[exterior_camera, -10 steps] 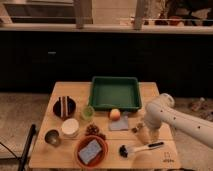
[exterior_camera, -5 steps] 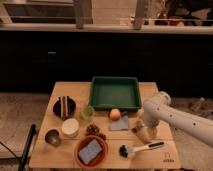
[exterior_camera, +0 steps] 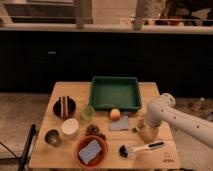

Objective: Place fork in tray

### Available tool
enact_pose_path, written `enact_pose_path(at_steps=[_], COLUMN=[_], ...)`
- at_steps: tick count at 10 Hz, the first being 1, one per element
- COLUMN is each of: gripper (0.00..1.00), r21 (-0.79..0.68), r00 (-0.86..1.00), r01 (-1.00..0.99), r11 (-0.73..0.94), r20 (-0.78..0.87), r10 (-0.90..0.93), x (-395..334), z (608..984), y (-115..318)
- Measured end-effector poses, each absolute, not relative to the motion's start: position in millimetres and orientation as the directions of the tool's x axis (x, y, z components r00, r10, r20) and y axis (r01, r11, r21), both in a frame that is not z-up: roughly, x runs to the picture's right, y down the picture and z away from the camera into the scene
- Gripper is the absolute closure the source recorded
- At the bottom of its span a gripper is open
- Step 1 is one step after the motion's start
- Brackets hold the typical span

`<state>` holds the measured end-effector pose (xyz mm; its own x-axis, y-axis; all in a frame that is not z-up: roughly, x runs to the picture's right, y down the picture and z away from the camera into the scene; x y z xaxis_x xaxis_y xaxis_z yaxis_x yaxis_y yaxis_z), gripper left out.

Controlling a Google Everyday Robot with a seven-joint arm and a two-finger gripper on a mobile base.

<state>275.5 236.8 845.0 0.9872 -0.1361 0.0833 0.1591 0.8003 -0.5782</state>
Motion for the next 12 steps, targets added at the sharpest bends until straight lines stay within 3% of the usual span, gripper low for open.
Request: enact_pose_path(at_steps=[2, 3, 10, 12], gripper=[0.21, 0.25, 0.95, 1.0], r21=[-0.581, -0.584, -0.602, -0.602], r00=[0.988, 0.987, 0.985, 0.985], r01=[0.153, 0.158, 0.173, 0.174], r11=[0.799, 0.796, 0.779, 0.78], r20=[0.085, 0.09, 0.101, 0.101], r10=[-0.127, -0.13, -0.14, -0.142], x=[276.1, 274.7, 271.7, 272.1], z=[849.5, 851.8, 848.6, 847.4], y=[237.3, 237.5, 236.6, 235.1])
